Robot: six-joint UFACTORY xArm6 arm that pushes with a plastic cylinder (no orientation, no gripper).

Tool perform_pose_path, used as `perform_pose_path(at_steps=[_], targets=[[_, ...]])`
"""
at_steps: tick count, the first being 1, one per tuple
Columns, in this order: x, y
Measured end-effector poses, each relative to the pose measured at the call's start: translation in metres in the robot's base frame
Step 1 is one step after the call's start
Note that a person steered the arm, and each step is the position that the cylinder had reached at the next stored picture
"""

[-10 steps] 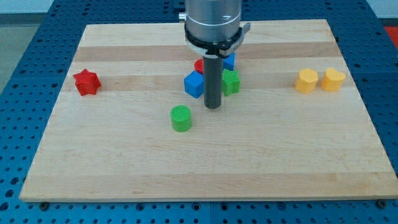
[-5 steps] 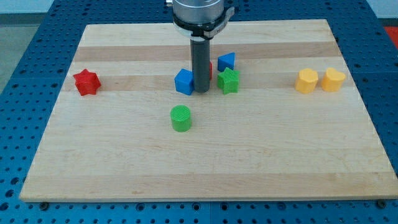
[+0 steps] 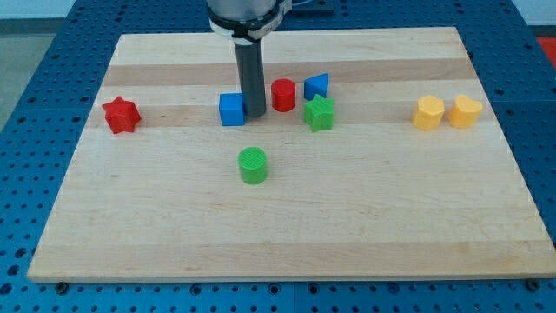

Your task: Move the blue cube right to the red star

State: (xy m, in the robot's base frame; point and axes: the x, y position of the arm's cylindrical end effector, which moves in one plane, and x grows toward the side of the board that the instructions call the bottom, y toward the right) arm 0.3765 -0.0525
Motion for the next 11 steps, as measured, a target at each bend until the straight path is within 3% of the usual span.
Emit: perform_pose_path(at_steps=[2, 9, 11], targets=[[-0.009, -0.027], [0.035, -0.045], [0.016, -0.056]])
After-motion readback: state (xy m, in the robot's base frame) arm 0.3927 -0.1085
